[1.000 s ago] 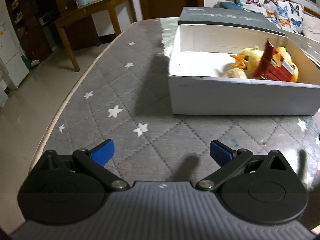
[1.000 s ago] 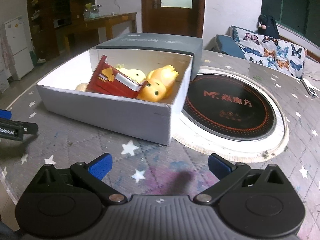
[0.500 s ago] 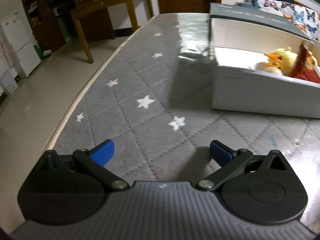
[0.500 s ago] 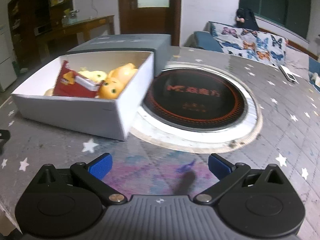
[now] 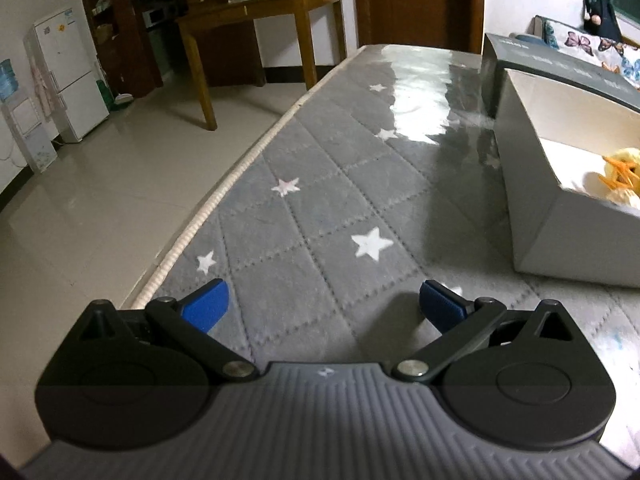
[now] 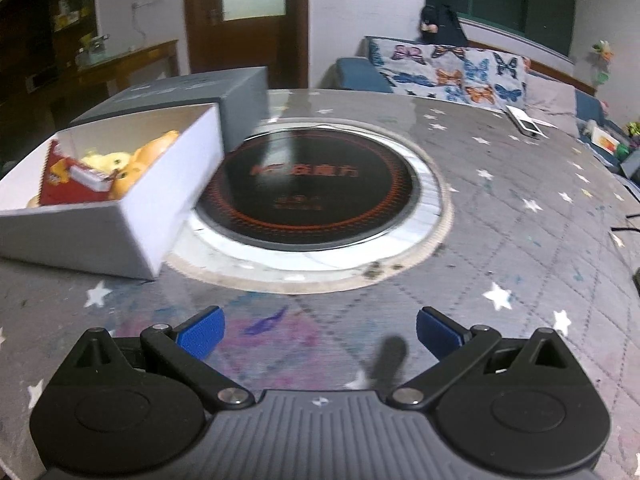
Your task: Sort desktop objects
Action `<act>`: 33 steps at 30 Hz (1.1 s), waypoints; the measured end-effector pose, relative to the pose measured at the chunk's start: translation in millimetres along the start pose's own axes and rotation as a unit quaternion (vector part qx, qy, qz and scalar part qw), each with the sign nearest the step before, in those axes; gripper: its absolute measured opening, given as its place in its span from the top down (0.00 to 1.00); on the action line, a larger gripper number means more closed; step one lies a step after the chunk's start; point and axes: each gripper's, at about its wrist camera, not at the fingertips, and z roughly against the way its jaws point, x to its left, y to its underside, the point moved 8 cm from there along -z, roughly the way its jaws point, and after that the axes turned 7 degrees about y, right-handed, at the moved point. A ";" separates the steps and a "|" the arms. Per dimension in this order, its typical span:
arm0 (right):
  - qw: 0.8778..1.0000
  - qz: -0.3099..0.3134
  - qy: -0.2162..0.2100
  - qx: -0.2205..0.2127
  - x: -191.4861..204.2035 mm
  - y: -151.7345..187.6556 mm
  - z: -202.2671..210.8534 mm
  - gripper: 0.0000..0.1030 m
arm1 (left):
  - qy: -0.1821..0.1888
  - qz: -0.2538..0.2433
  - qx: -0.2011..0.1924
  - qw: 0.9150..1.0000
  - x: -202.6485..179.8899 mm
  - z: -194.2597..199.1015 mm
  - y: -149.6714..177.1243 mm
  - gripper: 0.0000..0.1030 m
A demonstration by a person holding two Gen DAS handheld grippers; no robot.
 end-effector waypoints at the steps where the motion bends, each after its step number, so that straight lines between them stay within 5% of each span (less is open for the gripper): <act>1: 1.000 -0.005 0.003 0.000 -3.4 0.1 -0.9 0.00 | 0.000 0.001 -0.002 1.000 1.7 -1.7 -1.6 0.00; 33: 0.994 -0.082 0.068 -0.015 -88.9 -8.2 -40.4 0.00 | 0.001 0.062 -0.033 0.998 6.8 -51.4 -37.6 0.00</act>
